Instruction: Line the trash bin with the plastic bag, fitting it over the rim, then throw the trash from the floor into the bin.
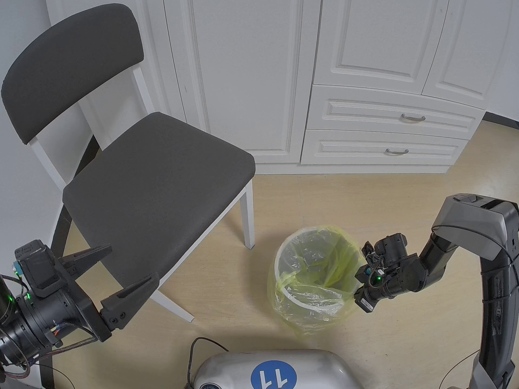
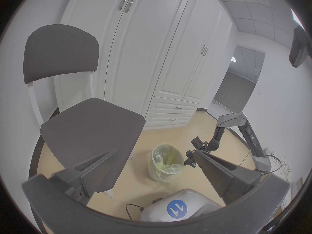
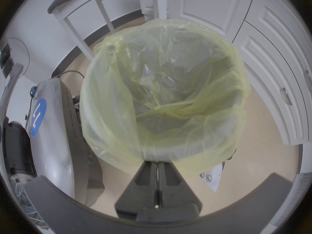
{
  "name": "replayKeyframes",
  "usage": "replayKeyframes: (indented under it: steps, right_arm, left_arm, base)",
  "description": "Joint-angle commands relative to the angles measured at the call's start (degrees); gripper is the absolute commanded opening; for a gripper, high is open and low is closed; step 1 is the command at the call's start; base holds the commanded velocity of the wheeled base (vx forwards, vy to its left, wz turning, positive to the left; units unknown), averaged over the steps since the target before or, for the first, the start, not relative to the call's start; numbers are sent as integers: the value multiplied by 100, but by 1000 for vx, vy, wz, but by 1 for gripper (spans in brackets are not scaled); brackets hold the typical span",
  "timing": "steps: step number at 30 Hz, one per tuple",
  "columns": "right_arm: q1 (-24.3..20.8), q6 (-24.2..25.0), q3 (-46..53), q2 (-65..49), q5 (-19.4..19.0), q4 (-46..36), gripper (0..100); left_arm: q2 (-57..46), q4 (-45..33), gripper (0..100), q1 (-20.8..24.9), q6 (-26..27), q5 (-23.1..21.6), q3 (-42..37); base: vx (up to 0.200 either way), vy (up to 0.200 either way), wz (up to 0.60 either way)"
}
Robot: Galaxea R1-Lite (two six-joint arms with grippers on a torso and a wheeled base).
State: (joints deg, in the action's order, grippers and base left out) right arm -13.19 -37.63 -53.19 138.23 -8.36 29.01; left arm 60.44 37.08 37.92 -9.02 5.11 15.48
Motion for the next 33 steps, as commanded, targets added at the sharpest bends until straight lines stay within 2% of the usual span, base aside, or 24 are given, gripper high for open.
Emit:
replayKeyframes:
  steps: [1,6,10,11,22,25,29,33]
  right_arm:
    - [-17,151,-236,152,1,-27,0]
    - [-17,344,-350,187,1,-19,0]
    - [-17,318,-333,196,1,-27,0]
    - [-17,309,-315,187,1,-19,100]
    - [159,230,1,-50,-60,-19,100]
    - [220,186,63,-156,-174,-19,100]
    - [414,151,283,-604,-596,-27,100]
    - [598,10,538,-1017,-781,-19,100]
  left_arm:
    - [-6,1,100,4,6,-1,16]
    - [-6,1,100,4,6,-1,25]
    - [-15,1,100,-4,6,-1,16]
    - [-15,1,100,-4,14,-1,16]
    - [-68,9,100,-4,14,-1,16]
    - [-173,1,100,13,6,-1,16]
    - [-358,1,100,22,32,-10,25]
    - [-410,1,100,22,67,-1,16]
  base:
    - [0,0,0]
    - [0,0,0]
    - [0,0,0]
    - [0,0,0]
    - [0,0,0]
    - [0,0,0]
    - [0,0,0]
    - [0,0,0]
